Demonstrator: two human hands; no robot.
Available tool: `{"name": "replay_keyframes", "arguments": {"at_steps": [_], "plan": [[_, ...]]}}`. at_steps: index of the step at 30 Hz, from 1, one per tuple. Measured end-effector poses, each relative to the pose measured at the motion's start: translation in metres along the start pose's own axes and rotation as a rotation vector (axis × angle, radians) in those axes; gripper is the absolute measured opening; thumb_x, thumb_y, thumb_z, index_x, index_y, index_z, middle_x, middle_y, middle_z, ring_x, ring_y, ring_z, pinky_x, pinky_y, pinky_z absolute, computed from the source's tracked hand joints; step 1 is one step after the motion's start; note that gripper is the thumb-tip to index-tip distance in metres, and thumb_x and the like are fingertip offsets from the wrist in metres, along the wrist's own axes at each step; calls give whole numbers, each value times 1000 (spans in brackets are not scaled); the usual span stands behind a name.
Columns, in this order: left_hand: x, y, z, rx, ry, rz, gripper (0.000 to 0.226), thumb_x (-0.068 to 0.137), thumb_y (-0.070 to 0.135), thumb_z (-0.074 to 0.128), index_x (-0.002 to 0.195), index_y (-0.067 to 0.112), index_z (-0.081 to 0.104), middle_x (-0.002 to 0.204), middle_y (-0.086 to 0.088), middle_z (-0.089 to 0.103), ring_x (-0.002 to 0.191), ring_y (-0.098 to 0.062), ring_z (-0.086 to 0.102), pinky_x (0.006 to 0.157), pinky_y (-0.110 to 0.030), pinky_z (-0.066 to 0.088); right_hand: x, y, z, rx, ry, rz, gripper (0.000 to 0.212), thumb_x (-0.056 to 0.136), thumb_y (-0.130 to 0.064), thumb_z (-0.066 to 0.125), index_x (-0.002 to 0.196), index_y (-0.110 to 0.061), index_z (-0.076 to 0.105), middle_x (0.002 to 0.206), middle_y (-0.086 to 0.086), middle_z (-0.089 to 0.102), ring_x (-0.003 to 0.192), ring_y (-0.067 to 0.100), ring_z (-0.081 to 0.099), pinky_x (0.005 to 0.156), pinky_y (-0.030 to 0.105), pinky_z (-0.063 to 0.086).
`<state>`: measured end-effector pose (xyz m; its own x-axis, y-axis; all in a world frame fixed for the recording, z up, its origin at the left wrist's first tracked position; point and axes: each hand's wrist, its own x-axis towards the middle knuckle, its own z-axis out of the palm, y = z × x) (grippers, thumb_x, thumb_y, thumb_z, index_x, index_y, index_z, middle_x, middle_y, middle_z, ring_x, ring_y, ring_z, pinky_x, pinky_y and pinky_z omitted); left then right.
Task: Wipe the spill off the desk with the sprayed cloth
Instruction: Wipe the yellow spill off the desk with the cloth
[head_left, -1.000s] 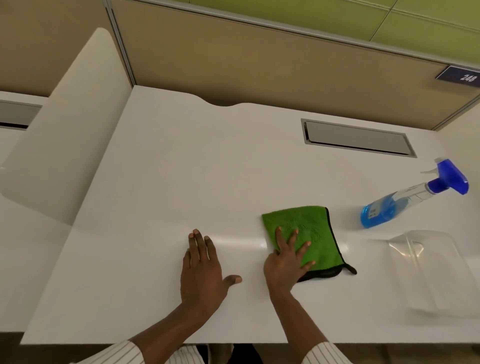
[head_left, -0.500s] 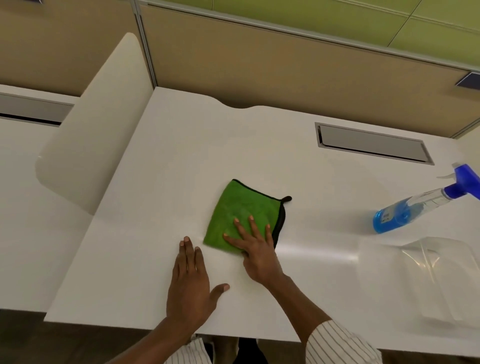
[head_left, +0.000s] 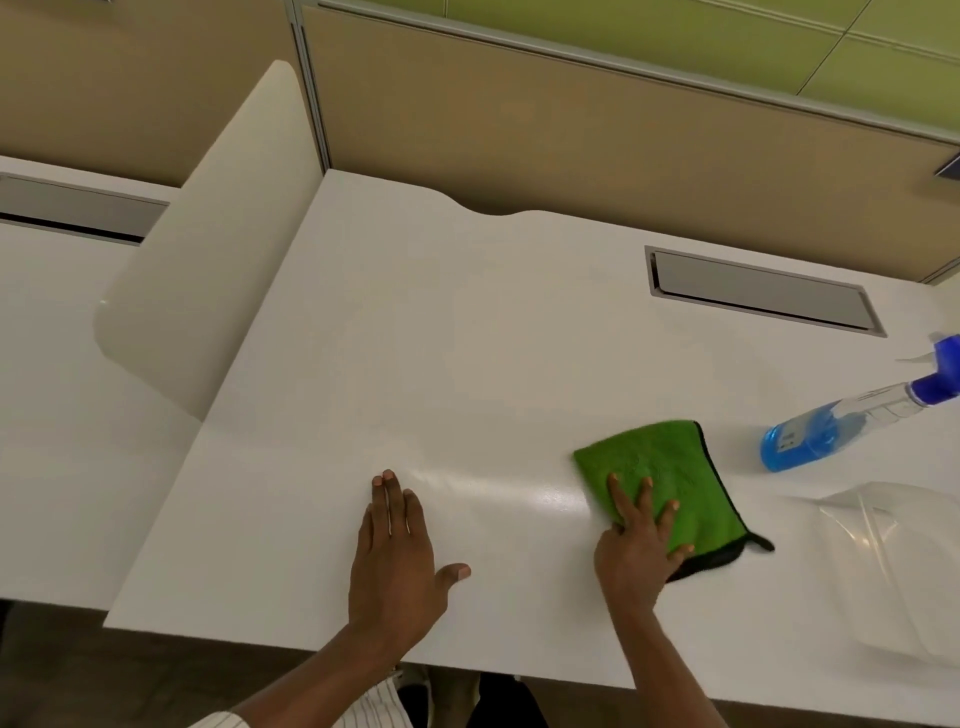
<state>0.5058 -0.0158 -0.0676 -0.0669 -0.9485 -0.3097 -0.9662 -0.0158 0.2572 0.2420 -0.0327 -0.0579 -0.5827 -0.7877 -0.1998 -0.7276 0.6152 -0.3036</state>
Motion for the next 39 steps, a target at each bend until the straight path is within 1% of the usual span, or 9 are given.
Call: {"name": "replay_keyframes", "arguments": {"at_steps": [5, 12, 17, 20, 25, 29, 32, 36, 39], "plan": [[-1, -1, -1, -9, 4, -2, 124, 92, 88, 40, 170, 3, -5, 174, -21, -32, 165, -33, -26, 136, -43, -1, -35, -59, 27, 16, -18, 19, 77, 96, -1, 50, 159, -43, 36, 176, -2, 14, 162, 38, -2, 122, 77, 6], [-2, -5, -1, -46, 69, 15, 119, 91, 83, 50, 171, 3, 12, 178, -20, -19, 169, -31, -12, 137, -43, 11, -44, -128, 63, -119, -221, -581, 85, 87, -4, 48, 158, -49, 32, 176, -5, 7, 161, 38, -13, 122, 74, -7], [-2, -5, 0, -39, 94, 6, 123, 87, 90, 48, 170, 3, 20, 180, -20, -8, 170, -30, -2, 135, -44, 17, -19, -118, 58, -184, -242, -813, 86, 84, -5, 44, 157, -50, 34, 175, -4, 19, 163, 36, -2, 123, 75, 1], [0, -5, 2, -27, 88, 6, 124, 87, 89, 48, 170, 2, 19, 179, -20, -10, 169, -31, -4, 135, -45, 19, 4, -100, 45, -168, -205, -746, 88, 83, -2, 44, 155, -52, 37, 174, -7, 23, 163, 33, 3, 124, 74, 6], [0, -5, 3, -17, 52, 9, 125, 89, 91, 40, 171, 3, 5, 177, -19, -25, 167, -31, -17, 137, -43, 10, 44, -60, 9, -173, -176, -382, 89, 86, 0, 50, 156, -53, 35, 175, -10, 14, 164, 30, 0, 123, 74, 8], [-1, -3, 3, -36, 43, 8, 125, 90, 89, 41, 171, 3, 0, 175, -19, -29, 166, -32, -22, 136, -43, 5, 34, -20, -4, -103, -51, -64, 82, 91, -1, 52, 157, -48, 36, 175, -5, 18, 163, 34, 4, 120, 79, 11], [-1, -1, 2, -44, 30, -1, 124, 92, 86, 45, 170, 1, -1, 174, -21, -29, 165, -34, -23, 136, -44, 2, 12, -17, 7, -81, -3, 58, 79, 94, -1, 50, 159, -44, 35, 176, -3, 15, 162, 38, 3, 119, 81, 10], [1, 3, 2, -34, -10, -28, 124, 94, 83, 46, 169, 0, -7, 172, -22, -34, 164, -35, -27, 135, -44, -4, -15, -47, 30, -81, 7, 7, 79, 95, -3, 52, 160, -45, 33, 176, -4, 14, 162, 40, 1, 118, 81, 11], [2, 5, 3, -51, 11, -37, 125, 92, 81, 54, 170, 0, 0, 175, -23, -28, 166, -35, -22, 135, -45, -1, -30, -71, 50, -148, -39, -292, 85, 91, -1, 53, 160, -45, 31, 176, -4, 15, 162, 41, -2, 119, 81, 5]]}}
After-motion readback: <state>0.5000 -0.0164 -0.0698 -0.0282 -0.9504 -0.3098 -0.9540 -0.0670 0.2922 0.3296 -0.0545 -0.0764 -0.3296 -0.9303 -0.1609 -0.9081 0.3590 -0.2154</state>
